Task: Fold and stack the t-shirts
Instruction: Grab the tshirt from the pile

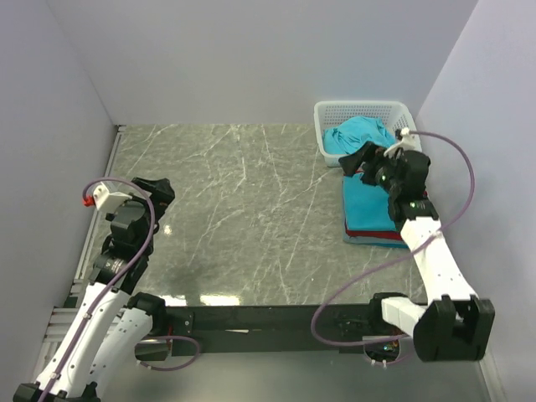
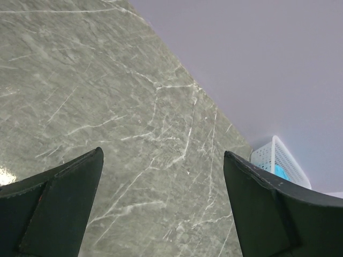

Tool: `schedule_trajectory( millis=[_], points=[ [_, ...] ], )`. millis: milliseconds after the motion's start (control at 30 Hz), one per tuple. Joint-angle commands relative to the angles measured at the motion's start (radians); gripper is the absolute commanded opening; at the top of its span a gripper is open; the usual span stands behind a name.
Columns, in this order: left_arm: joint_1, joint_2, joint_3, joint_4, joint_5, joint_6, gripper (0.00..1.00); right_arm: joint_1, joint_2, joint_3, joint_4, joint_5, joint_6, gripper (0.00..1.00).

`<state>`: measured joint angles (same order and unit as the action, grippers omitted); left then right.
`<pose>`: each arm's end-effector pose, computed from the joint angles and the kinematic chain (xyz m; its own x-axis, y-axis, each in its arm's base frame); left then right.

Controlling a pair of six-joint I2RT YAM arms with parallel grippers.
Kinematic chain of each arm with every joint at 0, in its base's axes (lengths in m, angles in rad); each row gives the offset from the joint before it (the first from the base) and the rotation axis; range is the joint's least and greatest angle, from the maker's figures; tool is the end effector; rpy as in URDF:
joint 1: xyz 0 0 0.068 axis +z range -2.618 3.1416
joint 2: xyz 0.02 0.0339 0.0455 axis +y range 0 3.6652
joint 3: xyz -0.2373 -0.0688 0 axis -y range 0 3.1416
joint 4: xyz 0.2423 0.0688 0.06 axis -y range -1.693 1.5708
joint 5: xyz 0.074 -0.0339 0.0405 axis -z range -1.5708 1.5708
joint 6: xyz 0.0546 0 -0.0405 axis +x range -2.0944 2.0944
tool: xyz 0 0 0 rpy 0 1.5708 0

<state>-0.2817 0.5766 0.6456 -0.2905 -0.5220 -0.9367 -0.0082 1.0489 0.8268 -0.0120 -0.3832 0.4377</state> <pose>0.1776 -0.0231 0.2928 0.0573 -0.7436 -0.6662 -0.3041 0.6226 -0.7210 0.2727 0.0182 0.2954 -0.3610 0.3961 -0.8443 -0.2242 0.8419 0.4909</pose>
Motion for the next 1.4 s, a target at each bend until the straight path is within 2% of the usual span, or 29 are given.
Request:
schedule_trajectory(
  millis=[0,200,300,367,400,500,600,733,867,1033,1200,1267,1300,1333,1367],
  points=[
    [0.004,0.022,0.000,0.077,-0.003,0.035,0.99,-0.019,0.097,0.127,-0.005,0.145,-0.013,0.98],
    [0.004,0.052,-0.001,0.086,-0.013,0.056,1.00,-0.058,0.385,0.411,-0.112,0.269,-0.079,0.98],
    [0.004,0.061,-0.007,0.109,-0.036,0.070,0.99,-0.058,0.569,0.601,-0.213,0.316,-0.120,0.98],
    [0.004,0.072,-0.008,0.122,-0.042,0.088,1.00,-0.058,0.759,0.815,-0.303,0.363,-0.142,0.98],
    [0.004,0.080,-0.004,0.120,-0.044,0.088,0.99,-0.058,0.760,0.816,-0.327,0.363,-0.151,0.98],
    [0.006,0.107,0.006,0.120,-0.061,0.095,0.99,-0.058,0.939,1.018,-0.400,0.427,-0.188,0.98],
    [0.007,0.134,0.015,0.128,-0.055,0.105,0.99,-0.058,1.159,1.287,-0.497,0.472,-0.224,0.98],
    [0.006,0.150,0.023,0.129,-0.062,0.110,0.99,-0.058,1.325,1.457,-0.537,0.514,-0.286,0.98],
    [0.007,0.152,0.022,0.128,-0.075,0.105,0.99,-0.058,1.399,1.470,-0.519,0.508,-0.353,0.98],
    [0.007,0.151,0.020,0.125,-0.082,0.104,0.99,-0.067,1.488,1.537,-0.606,0.419,-0.350,0.98],
    [0.009,0.158,0.019,0.128,-0.085,0.102,0.99,-0.065,1.533,1.532,-0.674,0.363,-0.346,0.95],
    [0.009,0.166,0.023,0.122,-0.090,0.101,1.00,-0.065,1.553,1.552,-0.712,0.377,-0.341,0.84],
    [0.009,0.167,0.025,0.122,-0.090,0.104,0.99,-0.065,1.551,1.549,-0.714,0.382,-0.341,0.74],
    [0.009,0.167,0.026,0.120,-0.088,0.104,0.99,-0.067,1.542,1.534,-0.703,0.382,-0.340,0.49],
    [0.009,0.170,0.026,0.120,-0.088,0.101,0.99,-0.065,1.531,1.516,-0.674,0.406,-0.338,0.35]
  ],
)
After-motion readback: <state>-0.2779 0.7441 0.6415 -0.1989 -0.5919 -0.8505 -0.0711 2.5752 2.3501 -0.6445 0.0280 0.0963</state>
